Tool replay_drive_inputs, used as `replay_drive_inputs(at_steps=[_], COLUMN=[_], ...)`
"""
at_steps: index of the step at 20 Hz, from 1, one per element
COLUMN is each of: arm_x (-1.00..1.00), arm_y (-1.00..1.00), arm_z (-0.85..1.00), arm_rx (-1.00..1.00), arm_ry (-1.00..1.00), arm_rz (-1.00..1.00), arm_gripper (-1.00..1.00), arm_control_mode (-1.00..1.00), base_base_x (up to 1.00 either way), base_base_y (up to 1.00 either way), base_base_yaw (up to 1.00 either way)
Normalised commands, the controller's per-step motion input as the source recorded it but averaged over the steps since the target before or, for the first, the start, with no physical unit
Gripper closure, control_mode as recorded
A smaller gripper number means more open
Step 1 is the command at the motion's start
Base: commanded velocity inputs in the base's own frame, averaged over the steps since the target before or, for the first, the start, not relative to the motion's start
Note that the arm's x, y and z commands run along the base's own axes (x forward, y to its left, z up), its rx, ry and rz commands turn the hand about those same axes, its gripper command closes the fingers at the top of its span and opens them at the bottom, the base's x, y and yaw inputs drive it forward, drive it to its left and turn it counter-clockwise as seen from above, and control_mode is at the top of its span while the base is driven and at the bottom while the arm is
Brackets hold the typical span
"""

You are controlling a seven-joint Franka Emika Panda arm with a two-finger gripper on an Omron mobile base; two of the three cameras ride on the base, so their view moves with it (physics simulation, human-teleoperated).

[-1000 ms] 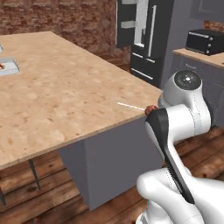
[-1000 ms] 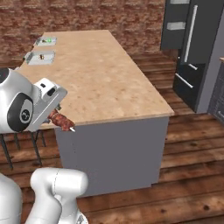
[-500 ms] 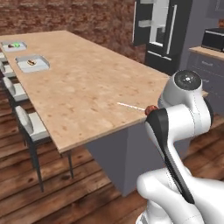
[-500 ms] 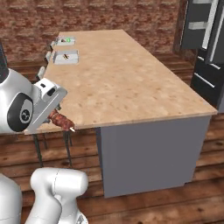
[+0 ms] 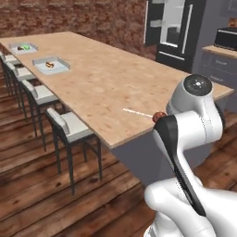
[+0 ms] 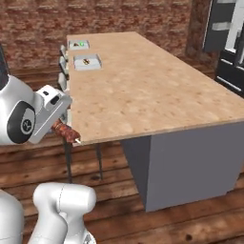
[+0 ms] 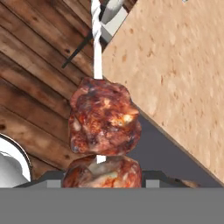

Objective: Place the cold items (corn and pear) from the fridge in one tupperware on the dining counter. Place the warm items (kebab skewer and hot dog) in the stove area in another tupperware.

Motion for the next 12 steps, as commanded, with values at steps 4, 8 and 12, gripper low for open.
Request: replay_drive_inputs(at_steps=[4,8,12], arm_x=[0.00,0.00,0.00], arm_y=[0.00,0.00,0.00], arm_z=[0.00,0.00,0.00], arm_rx=[0.00,0.00,0.00], arm_ry=[0.00,0.00,0.00], arm_rz=[0.00,0.00,0.00], arm_gripper=[1.00,1.00,1.00], arm_control_mode=[1.00,1.00,1.00], base_base_x=[0.00,0.05,0.15], base_base_y=[1.00,1.00,1.00], base_base_yaw=[-0.43,-0.48,-0.37])
